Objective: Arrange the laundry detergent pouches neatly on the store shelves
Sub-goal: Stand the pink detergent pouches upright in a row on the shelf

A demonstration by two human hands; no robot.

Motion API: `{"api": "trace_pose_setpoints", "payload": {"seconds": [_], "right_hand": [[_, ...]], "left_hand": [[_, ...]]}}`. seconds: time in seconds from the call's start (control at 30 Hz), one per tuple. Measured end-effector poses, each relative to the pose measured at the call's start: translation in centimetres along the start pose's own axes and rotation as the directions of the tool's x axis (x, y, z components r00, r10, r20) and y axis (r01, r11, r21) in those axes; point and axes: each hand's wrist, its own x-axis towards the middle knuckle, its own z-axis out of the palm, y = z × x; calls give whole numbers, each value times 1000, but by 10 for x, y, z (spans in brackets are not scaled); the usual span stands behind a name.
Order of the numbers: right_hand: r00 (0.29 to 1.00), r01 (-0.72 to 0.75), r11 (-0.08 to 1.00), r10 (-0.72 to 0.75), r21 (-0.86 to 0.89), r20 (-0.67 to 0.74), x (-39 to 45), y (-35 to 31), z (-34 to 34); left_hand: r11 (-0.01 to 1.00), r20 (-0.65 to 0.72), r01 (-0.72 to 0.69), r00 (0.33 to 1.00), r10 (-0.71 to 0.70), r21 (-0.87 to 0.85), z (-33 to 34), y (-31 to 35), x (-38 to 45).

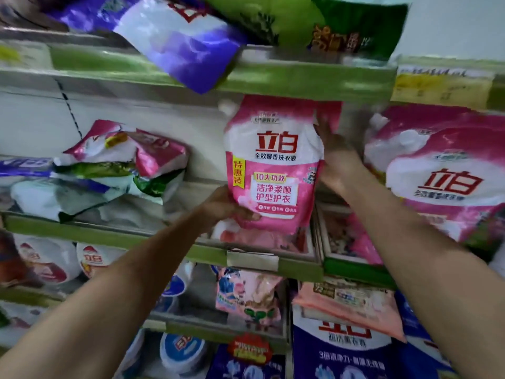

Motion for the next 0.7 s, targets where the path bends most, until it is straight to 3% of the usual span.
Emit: {"api": "trace_pose_setpoints", "payload": {"seconds": [0.1,0.2,0.3,0.5,0.6,0.7], "right_hand": [[998,31,1000,-31,3,53,-7,31,-24],[994,55,998,-52,-32,94,-11,60,-35],[990,53,995,-63,80,126,-14,70,-30],[990,127,988,-121,84,-74,12,64,-28],[976,108,994,-107,-8,-190,33,61,-34],[967,89,995,-95,-34,-235,51,60,-37]], "left_hand": [[999,7,-50,999,51,-21,-3,-23,10],[996,109,-81,991,78,22,-12,-34,15],[993,116,-89,990,79,81,-15,-38,20],[987,-34,-92,995,97,133,-7,-36,54],[970,-84,0,996,21,244,-5,-31,83],[994,-121,4,993,9,114,-4,-34,105]]}}
